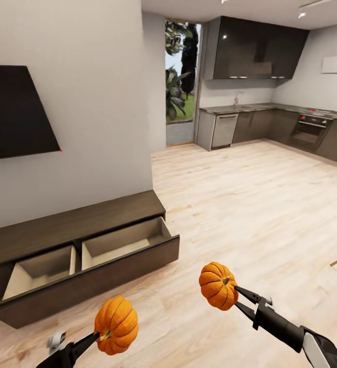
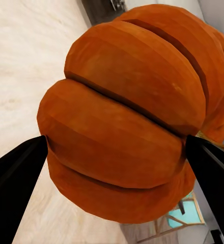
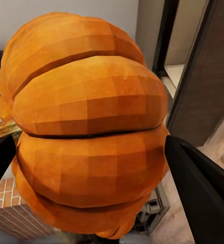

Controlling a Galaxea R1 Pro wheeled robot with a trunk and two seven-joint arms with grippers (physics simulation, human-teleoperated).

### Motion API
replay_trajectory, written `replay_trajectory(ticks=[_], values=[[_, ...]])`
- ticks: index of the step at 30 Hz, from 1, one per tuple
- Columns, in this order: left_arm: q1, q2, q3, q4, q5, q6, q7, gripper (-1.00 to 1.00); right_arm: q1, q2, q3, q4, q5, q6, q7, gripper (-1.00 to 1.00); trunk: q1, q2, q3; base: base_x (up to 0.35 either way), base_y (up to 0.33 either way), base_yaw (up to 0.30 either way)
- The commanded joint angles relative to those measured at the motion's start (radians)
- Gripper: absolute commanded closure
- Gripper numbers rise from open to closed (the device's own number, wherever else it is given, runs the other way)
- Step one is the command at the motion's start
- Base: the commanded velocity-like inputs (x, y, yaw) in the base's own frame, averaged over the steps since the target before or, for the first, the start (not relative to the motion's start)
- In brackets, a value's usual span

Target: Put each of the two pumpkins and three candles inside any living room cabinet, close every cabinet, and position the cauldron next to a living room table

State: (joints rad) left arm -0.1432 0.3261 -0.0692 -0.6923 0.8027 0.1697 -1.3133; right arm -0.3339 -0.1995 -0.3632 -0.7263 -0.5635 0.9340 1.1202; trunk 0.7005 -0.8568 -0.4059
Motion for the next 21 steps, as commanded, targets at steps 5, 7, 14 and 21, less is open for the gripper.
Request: replay_trajectory(ticks=[5,7,14,21], values=[[-0.001,0.002,-0.006,0.0,0.011,0.014,-0.001,1.0,0.0,0.0,-0.001,-0.001,-0.01,0.011,0.003,1.0,0.0,-0.001,-0.001,0.137,-0.118,0.289],[-0.001,0.002,-0.006,0.001,0.01,0.014,-0.001,1.0,0.0,0.0,-0.001,-0.001,-0.01,0.011,0.003,1.0,0.0,-0.001,-0.001,0.222,-0.185,0.289],[-0.001,0.002,-0.006,0.001,0.01,0.014,0.0,1.0,0.0,0.0,0.001,-0.001,-0.01,0.011,0.003,1.0,0.0,-0.001,-0.001,0.24,-0.197,0.289],[-0.001,0.002,-0.006,0.001,0.01,0.013,0.0,1.0,0.0,0.0,0.003,-0.001,-0.01,0.011,0.003,1.0,0.0,-0.001,-0.001,0.252,-0.201,0.289]])
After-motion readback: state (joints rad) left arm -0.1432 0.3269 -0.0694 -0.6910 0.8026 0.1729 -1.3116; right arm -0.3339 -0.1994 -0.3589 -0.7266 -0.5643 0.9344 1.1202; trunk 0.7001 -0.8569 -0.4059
